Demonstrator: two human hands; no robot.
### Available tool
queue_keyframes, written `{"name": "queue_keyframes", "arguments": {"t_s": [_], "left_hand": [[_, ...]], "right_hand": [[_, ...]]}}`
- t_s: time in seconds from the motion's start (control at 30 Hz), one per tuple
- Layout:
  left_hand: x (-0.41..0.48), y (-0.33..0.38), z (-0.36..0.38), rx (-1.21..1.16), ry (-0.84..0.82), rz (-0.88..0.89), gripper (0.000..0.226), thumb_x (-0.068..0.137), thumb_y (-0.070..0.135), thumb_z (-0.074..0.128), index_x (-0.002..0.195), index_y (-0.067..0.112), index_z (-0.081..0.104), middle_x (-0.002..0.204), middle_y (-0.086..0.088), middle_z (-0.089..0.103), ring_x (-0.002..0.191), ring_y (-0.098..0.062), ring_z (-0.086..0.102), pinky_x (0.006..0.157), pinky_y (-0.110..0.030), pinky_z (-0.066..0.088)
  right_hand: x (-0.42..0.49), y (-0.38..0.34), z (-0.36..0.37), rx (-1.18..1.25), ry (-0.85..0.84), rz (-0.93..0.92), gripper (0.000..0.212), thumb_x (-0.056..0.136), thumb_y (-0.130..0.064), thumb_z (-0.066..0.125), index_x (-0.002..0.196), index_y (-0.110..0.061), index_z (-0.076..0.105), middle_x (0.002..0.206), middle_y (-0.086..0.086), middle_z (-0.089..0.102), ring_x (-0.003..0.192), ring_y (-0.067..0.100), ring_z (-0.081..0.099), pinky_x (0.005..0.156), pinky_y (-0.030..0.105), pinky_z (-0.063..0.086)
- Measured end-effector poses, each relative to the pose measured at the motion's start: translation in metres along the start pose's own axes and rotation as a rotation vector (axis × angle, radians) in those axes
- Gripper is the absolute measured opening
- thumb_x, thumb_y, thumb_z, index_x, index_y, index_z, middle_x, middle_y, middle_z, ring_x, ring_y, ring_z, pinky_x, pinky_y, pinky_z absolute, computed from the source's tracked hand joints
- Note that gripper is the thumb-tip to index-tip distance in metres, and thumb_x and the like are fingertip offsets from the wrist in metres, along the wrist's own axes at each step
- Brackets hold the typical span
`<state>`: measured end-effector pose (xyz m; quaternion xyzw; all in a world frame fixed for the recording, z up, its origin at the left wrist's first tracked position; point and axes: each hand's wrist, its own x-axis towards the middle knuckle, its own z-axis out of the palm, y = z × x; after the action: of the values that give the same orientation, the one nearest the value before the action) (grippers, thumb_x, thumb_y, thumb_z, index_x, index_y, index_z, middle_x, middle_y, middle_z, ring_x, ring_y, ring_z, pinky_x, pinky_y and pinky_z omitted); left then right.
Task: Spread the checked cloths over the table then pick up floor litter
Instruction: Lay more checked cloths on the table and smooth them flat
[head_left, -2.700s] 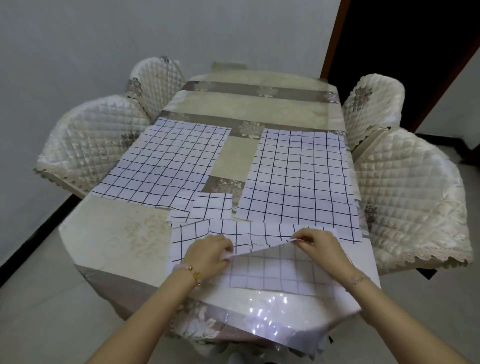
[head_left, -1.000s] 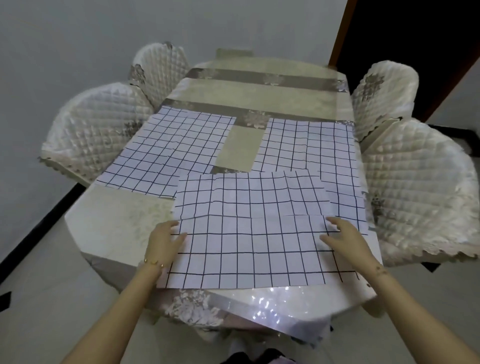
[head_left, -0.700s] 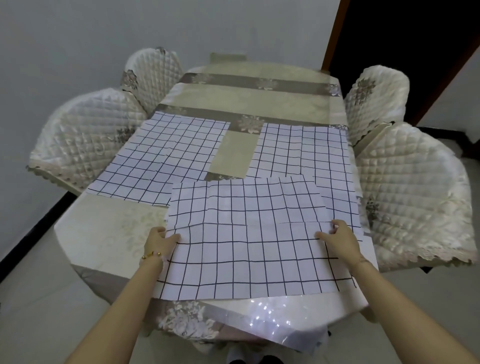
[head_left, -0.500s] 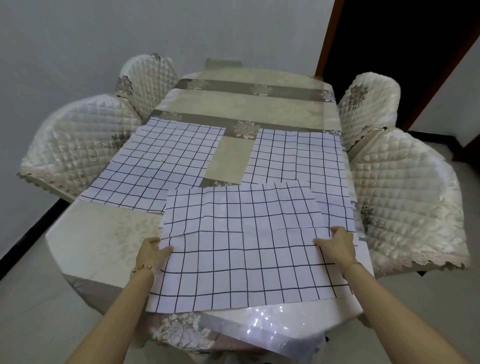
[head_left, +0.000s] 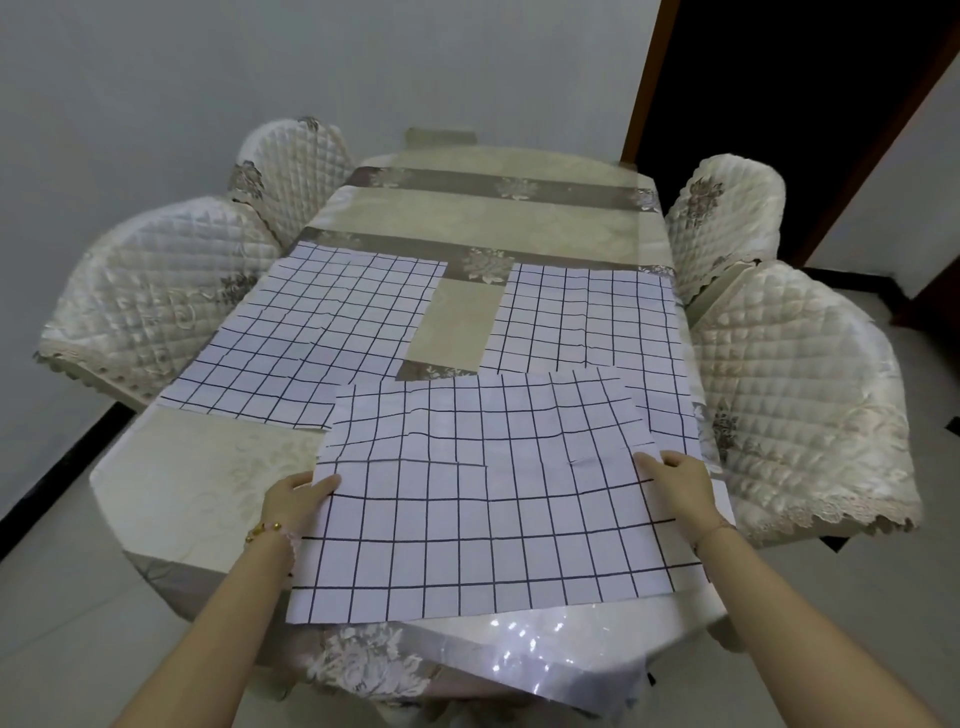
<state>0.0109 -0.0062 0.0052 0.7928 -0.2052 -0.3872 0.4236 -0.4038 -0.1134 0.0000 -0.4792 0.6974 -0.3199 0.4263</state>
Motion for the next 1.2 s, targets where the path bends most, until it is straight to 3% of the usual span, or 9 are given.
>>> {"name": "queue_keyframes", "arguments": {"t_s": [0.13,0.23,0.3,0.4,0.57,0.83,0.93,1.0,1.2], "left_hand": [[-0.013,0.018,-0.003,-0.014,-0.024,0.141,0.017,0.082,0.019,0.069,0.096,0.01,0.069,0.098,-0.01,0.069,0.084,-0.019,0.062,0.078,-0.031,0.049],[-0.026,0.031,0.002,-0.043,-0.036,0.283,0.005,0.08,0.02,0.069,0.075,0.02,0.069,0.083,0.0,0.07,0.078,-0.016,0.062,0.068,-0.026,0.048],[-0.031,0.037,0.011,-0.078,-0.048,0.305,0.005,0.08,0.021,0.069,0.076,0.019,0.068,0.082,0.001,0.069,0.079,-0.017,0.062,0.072,-0.028,0.049],[-0.037,0.045,0.033,-0.144,-0.08,0.336,0.012,0.08,0.022,0.069,0.07,0.024,0.064,0.077,0.008,0.064,0.074,-0.011,0.058,0.068,-0.025,0.045],[-0.074,0.048,0.077,-0.126,-0.207,0.394,0.018,0.085,0.022,0.063,0.067,0.019,0.06,0.073,0.006,0.056,0.071,-0.011,0.048,0.065,-0.023,0.039],[-0.184,0.017,0.166,0.063,-0.522,0.463,0.019,0.088,0.02,0.058,0.069,0.015,0.058,0.071,0.0,0.054,0.068,-0.014,0.043,0.062,-0.029,0.036],[-0.225,0.002,0.213,0.141,-0.625,0.479,0.022,0.088,0.017,0.059,0.066,0.017,0.057,0.066,0.001,0.053,0.065,-0.014,0.044,0.06,-0.029,0.036],[-0.254,-0.005,0.248,0.173,-0.67,0.474,0.023,0.087,0.017,0.059,0.064,0.018,0.057,0.061,0.008,0.055,0.064,-0.013,0.044,0.059,-0.028,0.036],[-0.337,-0.018,0.355,0.172,-0.765,0.445,0.016,0.087,0.017,0.06,0.073,0.013,0.064,0.068,0.008,0.064,0.069,-0.009,0.052,0.063,-0.025,0.041]], "right_hand": [[-0.023,-0.015,-0.022,0.078,0.026,-0.094,0.046,0.089,-0.02,0.062,0.058,-0.017,0.028,0.057,0.003,0.019,0.055,0.015,0.02,0.052,0.027,0.016],[-0.044,-0.017,-0.047,0.154,0.101,-0.101,0.035,0.089,-0.02,0.061,0.072,0.01,0.054,0.069,0.036,0.044,0.066,0.019,0.041,0.06,0.028,0.032],[-0.06,-0.013,-0.067,0.18,0.209,-0.104,0.025,0.088,-0.019,0.062,0.082,0.005,0.066,0.071,0.024,0.064,0.065,0.015,0.054,0.057,0.024,0.042],[-0.085,0.001,-0.101,0.222,0.38,-0.127,0.02,0.087,-0.013,0.062,0.069,-0.019,0.066,0.063,-0.009,0.063,0.051,-0.004,0.057,0.045,0.009,0.045],[-0.131,0.034,-0.15,0.245,0.503,-0.089,0.008,0.088,-0.02,0.062,0.09,-0.024,0.068,0.084,-0.014,0.067,0.076,0.001,0.06,0.063,0.02,0.045],[-0.218,0.139,-0.218,0.374,0.654,0.098,0.009,0.088,-0.026,0.063,0.082,-0.026,0.07,0.081,-0.011,0.074,0.072,0.002,0.069,0.061,0.019,0.053],[-0.246,0.183,-0.25,0.415,0.668,0.194,0.012,0.09,-0.024,0.061,0.091,-0.017,0.071,0.094,0.006,0.074,0.09,0.022,0.069,0.087,0.041,0.054],[-0.263,0.207,-0.278,0.435,0.69,0.229,0.016,0.091,-0.022,0.06,0.095,-0.01,0.07,0.095,0.016,0.072,0.093,0.03,0.067,0.09,0.046,0.051],[-0.282,0.251,-0.368,0.451,0.767,0.305,0.012,0.092,-0.021,0.058,0.091,-0.016,0.068,0.082,0.005,0.072,0.074,0.019,0.068,0.056,0.027,0.049]]}}
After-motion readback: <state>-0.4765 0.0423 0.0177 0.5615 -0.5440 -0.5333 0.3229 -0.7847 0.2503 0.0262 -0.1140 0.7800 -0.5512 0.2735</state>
